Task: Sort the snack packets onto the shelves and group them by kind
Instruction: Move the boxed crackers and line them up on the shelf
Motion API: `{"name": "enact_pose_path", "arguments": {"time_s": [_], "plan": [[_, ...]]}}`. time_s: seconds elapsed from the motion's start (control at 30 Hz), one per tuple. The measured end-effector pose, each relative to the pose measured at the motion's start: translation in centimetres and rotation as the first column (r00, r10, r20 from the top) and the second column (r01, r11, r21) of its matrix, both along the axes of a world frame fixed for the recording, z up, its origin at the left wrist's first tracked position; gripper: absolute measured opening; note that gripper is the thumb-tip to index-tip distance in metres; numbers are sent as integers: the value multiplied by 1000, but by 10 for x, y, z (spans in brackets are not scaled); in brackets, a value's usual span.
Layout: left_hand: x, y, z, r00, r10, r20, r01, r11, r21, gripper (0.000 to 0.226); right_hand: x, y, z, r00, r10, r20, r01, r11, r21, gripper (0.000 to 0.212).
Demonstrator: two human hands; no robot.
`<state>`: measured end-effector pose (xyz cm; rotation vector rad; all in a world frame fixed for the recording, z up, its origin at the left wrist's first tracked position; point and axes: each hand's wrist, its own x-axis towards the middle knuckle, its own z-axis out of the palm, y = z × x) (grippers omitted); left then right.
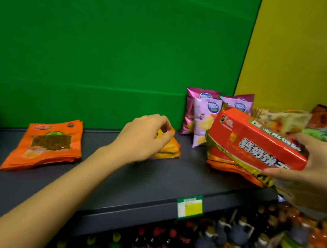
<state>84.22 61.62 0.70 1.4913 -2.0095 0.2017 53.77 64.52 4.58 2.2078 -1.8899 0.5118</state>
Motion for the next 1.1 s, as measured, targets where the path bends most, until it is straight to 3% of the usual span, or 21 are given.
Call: {"name": "enact_pose_path", "arguments": {"time_s": [0.1, 0.3, 0.47, 0.53, 0.7, 0.9, 1.1], "plan": [[-54, -38, -7, 995, -67, 71, 67, 998, 5, 32, -58, 0, 0, 994, -105, 15, 105, 994, -1, 115], [-153, -102, -19, 956, -168, 239, 163, 986, 40, 51, -185, -5, -17, 960, -273, 54, 270, 961, 67, 116], [-178, -139, -16, 923, -99, 371, 48, 989, 143, 75, -211, -3, -19, 953, -302, 23, 300, 953, 42, 122], [-238, -159, -19, 922, -94, 376, 14, 977, 211, 82, -265, 9, -17, 938, -341, 56, 334, 936, 106, 119], [-221, -170, -20, 929, -19, 370, -57, 980, 192, 77, -258, 4, -16, 956, -294, 16, 292, 954, 68, 107], [-208, -145, 4, 965, 122, 234, -120, 993, -23, 78, -244, -13, -8, 974, -226, -13, 226, 969, 100, 101], [-142, -81, 56, 913, 341, 225, -315, 938, -144, 76, -189, -38, 7, 999, 35, 8, -35, 998, 57, 99]]}}
